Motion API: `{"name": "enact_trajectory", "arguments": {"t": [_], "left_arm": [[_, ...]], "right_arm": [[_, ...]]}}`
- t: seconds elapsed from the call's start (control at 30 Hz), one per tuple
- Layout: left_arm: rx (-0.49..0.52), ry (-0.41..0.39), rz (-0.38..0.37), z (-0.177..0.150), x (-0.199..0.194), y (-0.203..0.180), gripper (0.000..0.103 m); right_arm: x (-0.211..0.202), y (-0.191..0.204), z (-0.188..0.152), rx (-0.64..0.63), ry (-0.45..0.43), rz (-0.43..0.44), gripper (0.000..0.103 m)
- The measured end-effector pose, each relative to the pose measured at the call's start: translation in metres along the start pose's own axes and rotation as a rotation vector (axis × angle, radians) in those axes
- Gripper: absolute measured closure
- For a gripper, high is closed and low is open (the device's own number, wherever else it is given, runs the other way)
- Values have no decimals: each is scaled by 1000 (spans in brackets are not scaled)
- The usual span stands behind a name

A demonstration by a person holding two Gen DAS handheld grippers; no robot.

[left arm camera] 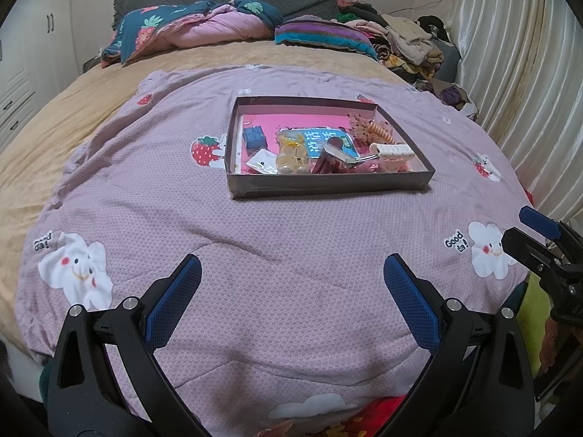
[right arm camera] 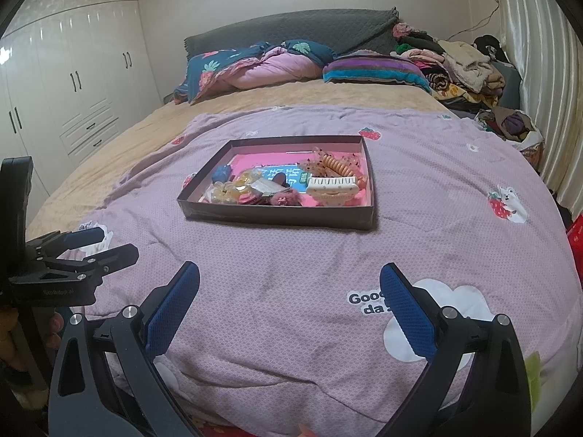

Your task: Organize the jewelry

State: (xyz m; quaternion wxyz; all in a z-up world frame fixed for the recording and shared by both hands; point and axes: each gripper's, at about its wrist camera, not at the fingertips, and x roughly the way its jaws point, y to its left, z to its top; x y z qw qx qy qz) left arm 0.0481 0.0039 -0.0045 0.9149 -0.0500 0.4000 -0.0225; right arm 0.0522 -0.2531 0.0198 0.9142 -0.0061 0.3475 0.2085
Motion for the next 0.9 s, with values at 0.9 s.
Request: {"name": "enact_trajectory", "arguments": {"t": [0.9], "left_arm": [[-197,19,212,56,57,100,9]], "right_arm": [[61,-109,39,113,0,-214,4]]}}
